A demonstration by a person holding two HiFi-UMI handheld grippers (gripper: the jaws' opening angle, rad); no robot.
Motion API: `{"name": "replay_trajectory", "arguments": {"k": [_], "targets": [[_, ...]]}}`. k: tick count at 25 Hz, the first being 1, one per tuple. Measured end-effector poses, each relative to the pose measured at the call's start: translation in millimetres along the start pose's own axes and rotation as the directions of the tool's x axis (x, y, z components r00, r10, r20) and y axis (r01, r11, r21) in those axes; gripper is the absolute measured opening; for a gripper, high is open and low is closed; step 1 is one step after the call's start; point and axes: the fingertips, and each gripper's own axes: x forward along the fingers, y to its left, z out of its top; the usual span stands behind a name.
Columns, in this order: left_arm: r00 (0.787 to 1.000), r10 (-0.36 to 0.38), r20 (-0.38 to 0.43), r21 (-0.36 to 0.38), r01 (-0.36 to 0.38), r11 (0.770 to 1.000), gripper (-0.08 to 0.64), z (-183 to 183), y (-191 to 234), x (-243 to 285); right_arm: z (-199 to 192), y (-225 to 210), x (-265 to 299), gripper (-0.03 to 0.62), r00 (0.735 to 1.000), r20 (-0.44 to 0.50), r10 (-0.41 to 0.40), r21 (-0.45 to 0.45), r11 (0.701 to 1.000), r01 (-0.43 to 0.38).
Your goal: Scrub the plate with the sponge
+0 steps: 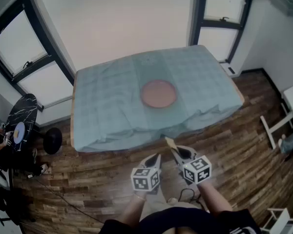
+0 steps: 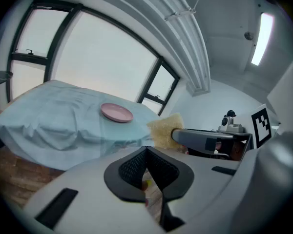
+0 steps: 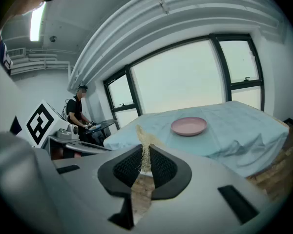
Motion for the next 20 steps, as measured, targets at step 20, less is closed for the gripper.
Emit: {"name": "replay_trajectory", "arguments": {"k": [20], "targets": [[0.990,0.109,0.089,-0.065,-0.103,0.992,0.009,-95,-91,-100,-63,70,-139,0.038,0.997,0.062,0.052,-0.056,0.997,-0.049]]}}
